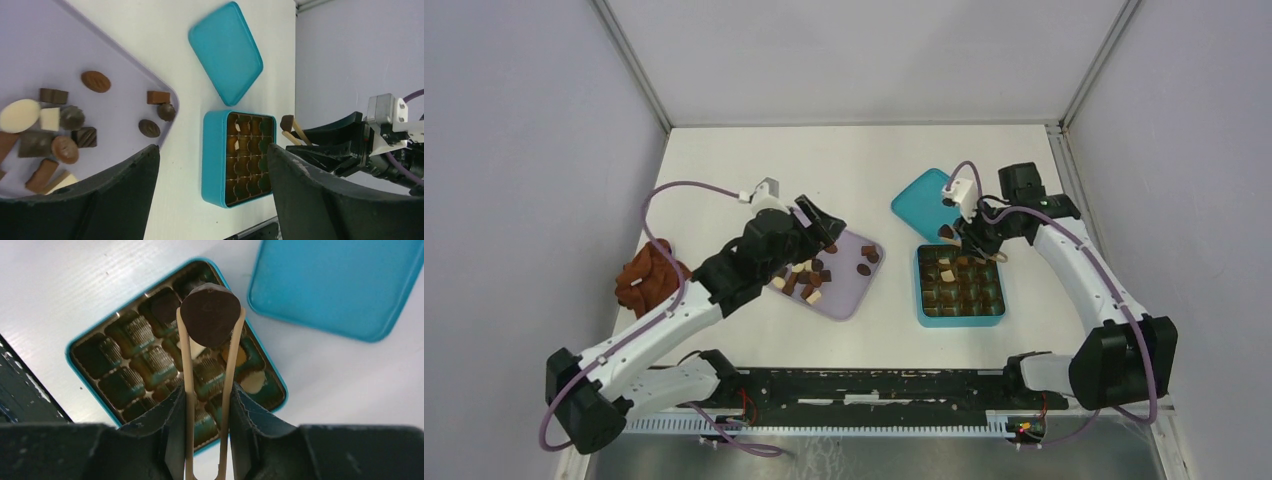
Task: Pack the chocolate
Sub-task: Adjust the packing box at the center of the board.
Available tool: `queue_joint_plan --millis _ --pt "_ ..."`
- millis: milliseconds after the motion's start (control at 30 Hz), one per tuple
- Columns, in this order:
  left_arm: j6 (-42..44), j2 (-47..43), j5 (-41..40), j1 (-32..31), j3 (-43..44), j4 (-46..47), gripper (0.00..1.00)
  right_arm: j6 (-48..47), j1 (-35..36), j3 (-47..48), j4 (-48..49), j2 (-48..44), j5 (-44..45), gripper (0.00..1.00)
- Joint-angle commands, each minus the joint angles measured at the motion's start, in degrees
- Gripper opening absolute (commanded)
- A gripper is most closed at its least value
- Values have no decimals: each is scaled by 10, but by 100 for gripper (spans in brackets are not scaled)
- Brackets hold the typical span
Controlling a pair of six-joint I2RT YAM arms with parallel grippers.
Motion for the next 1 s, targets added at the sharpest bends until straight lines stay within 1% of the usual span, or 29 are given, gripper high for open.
queue_joint_plan --millis 0,133,200,300,400,500,600,867,967 --pt "69 57 93 -20 7 107 83 -64 -55 -15 -37 -30 -5 16" --pt "96 142 76 -75 53 99 79 -100 -101 -31 -47 -44 10 16" --pt "109 214 64 -111 89 83 73 -113 -123 -30 -60 -42 3 16" --pt "128 314 26 -163 161 40 69 -123 -142 -35 -65 -42 -4 16" --pt "147 398 35 -191 221 22 61 -134 -156 -41 -69 -45 -9 16" --pt "153 461 44 -199 269 3 57 -145 -166 -48 -72 -46 -14 16" --pt "151 503 28 -203 313 -29 52 -151 -176 -53 -75 -48 -22 16" --pt "153 595 -16 -203 416 -124 50 -155 -188 -71 -79 -57 -36 16" --pt "159 614 -17 -203 431 -128 42 -156 -189 -71 -81 -56 -37 16"
